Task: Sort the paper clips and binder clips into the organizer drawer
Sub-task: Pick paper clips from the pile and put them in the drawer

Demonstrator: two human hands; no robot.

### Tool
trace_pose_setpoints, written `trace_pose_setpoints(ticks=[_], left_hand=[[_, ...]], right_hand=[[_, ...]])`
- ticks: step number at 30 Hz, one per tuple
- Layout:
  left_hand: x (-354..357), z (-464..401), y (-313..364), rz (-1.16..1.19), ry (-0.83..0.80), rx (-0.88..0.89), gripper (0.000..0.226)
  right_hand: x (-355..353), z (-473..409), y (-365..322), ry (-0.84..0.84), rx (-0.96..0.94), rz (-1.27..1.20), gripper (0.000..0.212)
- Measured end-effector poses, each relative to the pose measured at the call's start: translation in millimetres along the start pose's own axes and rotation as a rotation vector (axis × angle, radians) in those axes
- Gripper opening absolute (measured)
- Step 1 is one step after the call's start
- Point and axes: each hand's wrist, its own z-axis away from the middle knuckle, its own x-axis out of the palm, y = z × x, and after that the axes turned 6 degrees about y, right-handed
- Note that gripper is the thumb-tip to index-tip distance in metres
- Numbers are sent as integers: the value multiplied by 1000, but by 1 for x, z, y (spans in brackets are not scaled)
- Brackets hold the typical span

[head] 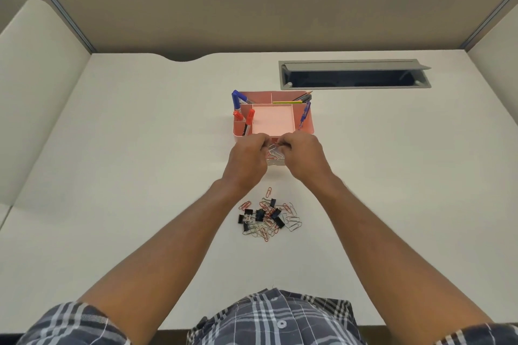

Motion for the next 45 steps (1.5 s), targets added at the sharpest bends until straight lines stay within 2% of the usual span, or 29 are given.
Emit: trace_pose_setpoints(ticks=[6,10,13,15,17,20,27,32,35,37,39,42,45], left_hand=[[-3,12,-2,57,59,72,17],[0,38,-12,53,19,135,15],[7,63,-26,19,-144,97,18],[13,76,-34,-30,-299,10,26],[18,84,-38,-67,-403,-70,35],[22,88,-39,-74,-441,-104,38],[21,89,-41,-72,-459,-82,20],[18,93,-43,-50,-473,-87,14],[17,93,-42,-77,-453,-121,18],[19,91,-40,-108,-426,-166,28],[23,89,-36,-139,-410,-216,41],[33,86,-26,-243,-419,-208,52],[40,83,-19,-310,-421,-178,46]], right_hand=[[-4,3,-1,-15,-27,-15,24],[-16,23,8,-5,0,-115,14],[-10,45,28,-251,181,-27,12],[2,63,43,-437,258,144,29],[15,81,53,-523,273,237,45],[33,100,55,-459,246,197,48],[52,92,56,-264,121,113,20],[54,78,52,-246,86,48,14],[43,76,52,-299,144,48,28],[36,81,53,-406,174,144,49],[37,91,51,-477,165,260,58],[45,99,52,-417,167,263,53],[50,93,53,-315,184,158,37]])
